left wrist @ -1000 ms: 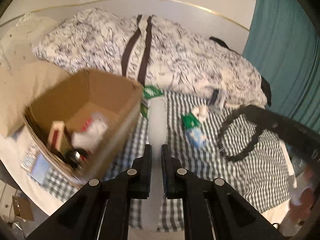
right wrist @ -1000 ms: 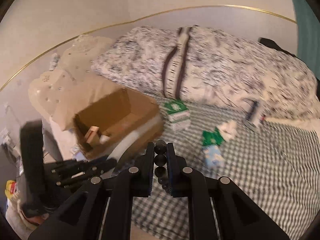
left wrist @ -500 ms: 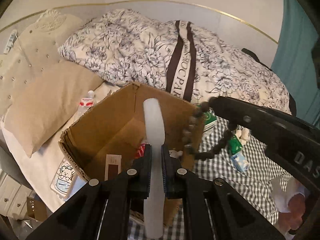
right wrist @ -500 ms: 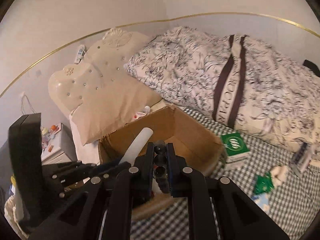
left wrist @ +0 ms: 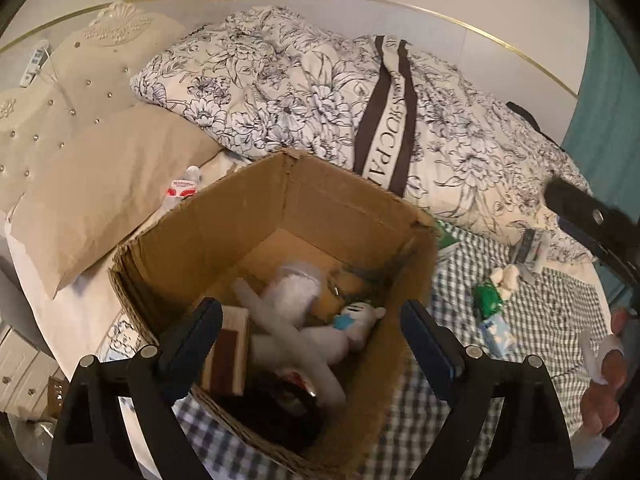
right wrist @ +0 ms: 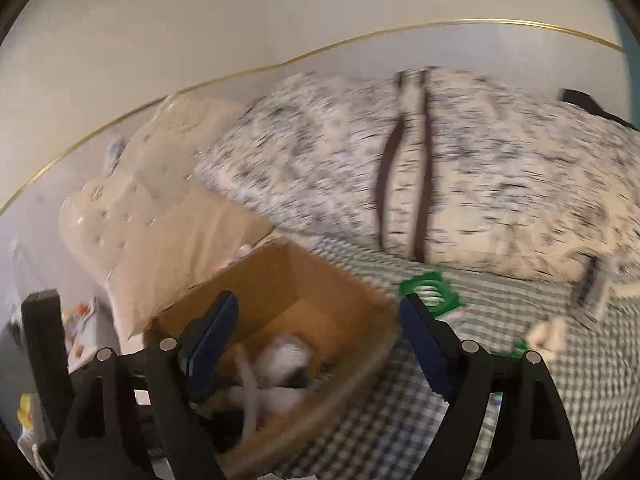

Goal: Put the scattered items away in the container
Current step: 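Lift both grippers out of the cardboard box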

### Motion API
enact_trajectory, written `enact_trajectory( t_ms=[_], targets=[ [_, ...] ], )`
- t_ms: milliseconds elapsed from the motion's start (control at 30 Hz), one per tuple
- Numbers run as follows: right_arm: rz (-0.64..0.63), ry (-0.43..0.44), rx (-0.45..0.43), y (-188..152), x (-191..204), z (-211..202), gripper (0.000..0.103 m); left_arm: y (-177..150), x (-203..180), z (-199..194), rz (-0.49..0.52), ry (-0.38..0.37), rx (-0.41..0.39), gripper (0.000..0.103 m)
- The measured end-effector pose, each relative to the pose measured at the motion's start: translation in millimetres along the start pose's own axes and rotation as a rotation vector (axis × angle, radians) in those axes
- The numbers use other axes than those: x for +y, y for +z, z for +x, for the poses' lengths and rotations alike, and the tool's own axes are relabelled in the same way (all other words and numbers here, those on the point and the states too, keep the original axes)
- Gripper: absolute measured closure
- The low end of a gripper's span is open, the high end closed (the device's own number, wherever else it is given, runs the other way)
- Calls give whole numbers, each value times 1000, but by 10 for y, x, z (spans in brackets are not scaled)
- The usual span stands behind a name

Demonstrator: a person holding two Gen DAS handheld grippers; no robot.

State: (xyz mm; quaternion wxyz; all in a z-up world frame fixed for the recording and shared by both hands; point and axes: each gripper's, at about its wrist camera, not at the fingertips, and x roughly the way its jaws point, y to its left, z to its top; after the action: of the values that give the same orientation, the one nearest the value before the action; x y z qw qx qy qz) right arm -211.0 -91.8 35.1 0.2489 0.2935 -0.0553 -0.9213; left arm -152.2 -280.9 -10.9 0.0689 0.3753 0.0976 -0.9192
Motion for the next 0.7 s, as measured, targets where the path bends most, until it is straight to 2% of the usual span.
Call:
enact_trajectory(
  t_ms=[67, 200, 333, 433, 567, 700],
  targets=[
    [41, -60, -22, -64, -315, -271, 20, -66, -145, -123, 0, -3, -16, 2],
    [114, -220, -46, -303, -993, -865, 18, -245, -519, -313, 14, -33, -24, 1],
    [186, -340, -31, -573, -1595, -1416, 18, -446, -984, -429, 42, -69, 3, 1],
    [209, -411, -23, -735, -1898, -1799, 18, -610, -1347, -513, 73, -83, 23, 1],
    [220, -456, -56, -850, -2137, -2300, 18, -829, -1753, -692, 111, -88, 39, 1],
    [223, -458, -106, -909, -2181, -2754, 16, -995, -2006, -1008, 122, -88, 13, 1]
  ],
)
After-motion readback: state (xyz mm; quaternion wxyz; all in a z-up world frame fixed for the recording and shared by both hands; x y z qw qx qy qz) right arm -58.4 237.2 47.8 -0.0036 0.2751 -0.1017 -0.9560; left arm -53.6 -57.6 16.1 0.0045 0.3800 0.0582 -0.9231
